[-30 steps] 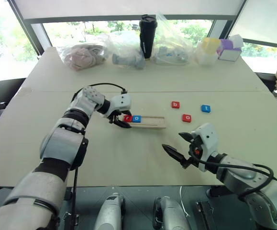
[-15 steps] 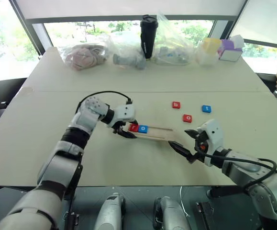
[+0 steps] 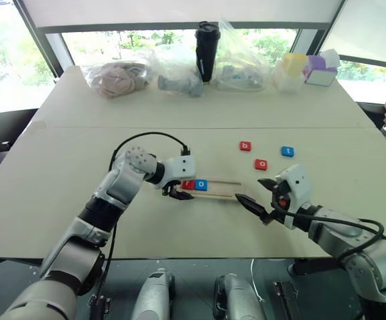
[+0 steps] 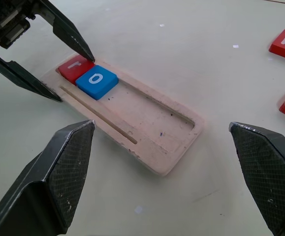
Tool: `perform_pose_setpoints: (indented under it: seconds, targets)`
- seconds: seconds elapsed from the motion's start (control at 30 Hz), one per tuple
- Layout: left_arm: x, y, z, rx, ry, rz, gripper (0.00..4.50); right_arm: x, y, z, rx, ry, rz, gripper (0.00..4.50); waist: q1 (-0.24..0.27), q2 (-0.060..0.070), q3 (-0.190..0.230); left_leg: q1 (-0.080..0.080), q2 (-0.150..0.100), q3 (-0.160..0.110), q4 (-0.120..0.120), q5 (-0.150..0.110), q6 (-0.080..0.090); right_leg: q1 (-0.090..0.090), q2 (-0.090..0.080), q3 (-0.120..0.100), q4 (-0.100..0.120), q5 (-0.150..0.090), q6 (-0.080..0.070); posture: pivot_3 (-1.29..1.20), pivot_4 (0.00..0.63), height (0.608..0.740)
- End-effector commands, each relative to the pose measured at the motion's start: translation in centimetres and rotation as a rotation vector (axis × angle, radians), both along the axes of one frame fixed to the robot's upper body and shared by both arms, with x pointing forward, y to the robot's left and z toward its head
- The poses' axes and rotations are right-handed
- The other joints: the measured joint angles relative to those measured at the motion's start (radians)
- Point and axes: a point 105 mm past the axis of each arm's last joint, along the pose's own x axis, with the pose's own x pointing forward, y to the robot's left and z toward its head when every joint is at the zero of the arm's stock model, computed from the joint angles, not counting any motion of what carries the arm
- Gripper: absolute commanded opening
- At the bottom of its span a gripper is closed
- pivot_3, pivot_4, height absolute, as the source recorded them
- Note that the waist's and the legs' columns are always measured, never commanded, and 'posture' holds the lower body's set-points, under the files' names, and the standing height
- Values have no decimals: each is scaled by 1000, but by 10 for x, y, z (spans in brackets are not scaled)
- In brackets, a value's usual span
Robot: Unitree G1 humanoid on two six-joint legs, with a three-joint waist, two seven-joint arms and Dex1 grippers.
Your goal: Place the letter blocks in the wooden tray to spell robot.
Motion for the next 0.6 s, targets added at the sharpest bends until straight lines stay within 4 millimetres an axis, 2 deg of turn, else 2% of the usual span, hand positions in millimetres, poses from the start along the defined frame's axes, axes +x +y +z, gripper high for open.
perform_pose_setpoints:
  seconds: [0.03,0.13,0.2,0.23,0.27,0.37,0.47,0.53,0.6]
  targets:
    - [-4,-5,3,-12,-14,-8,2536,1,2,9,9,-47,10,4500,0,0,0,0,0,0,0,0,0,0,0,0,0,0,0,0,150,740]
    - [-4,-4,2,-5,-7,-1,2536,1,1,9,8,-47,8,4500,0,0,0,0,0,0,0,0,0,0,0,0,0,0,0,0,150,740]
    - [-5,-4,1,-2,-4,-2,3563,2,0,9,7,-46,8,4500,0,0,0,0,0,0,0,0,0,0,0,0,0,0,0,0,150,740]
    - [-7,-3,1,0,-1,-9,3867,1,0,9,7,-46,8,4500,0,0,0,0,0,0,0,0,0,0,0,0,0,0,0,0,150,740]
    - [-8,-3,1,3,3,-14,4368,1,0,9,6,-45,9,4500,-1,0,0,0,0,0,0,0,0,0,0,0,0,0,0,0,150,740]
    - [-6,0,6,-23,6,-11,4476,1,-2,9,5,-43,9,4500,0,0,0,0,0,0,0,0,0,0,0,0,0,0,0,0,150,740]
    - [0,5,20,-61,-12,-1,4476,2,-4,10,2,-43,11,4500,0,0,0,0,0,0,0,0,0,0,0,0,0,0,0,0,150,740]
    - [3,11,33,-91,-17,4,4476,2,-4,12,2,-44,17,4500,-1,0,0,0,0,0,0,0,0,0,0,0,0,0,0,0,150,740]
    - [7,20,55,-160,-36,15,4476,2,-6,15,4,-47,27,4500,-1,0,0,0,0,0,0,0,0,0,0,0,0,0,0,0,150,740]
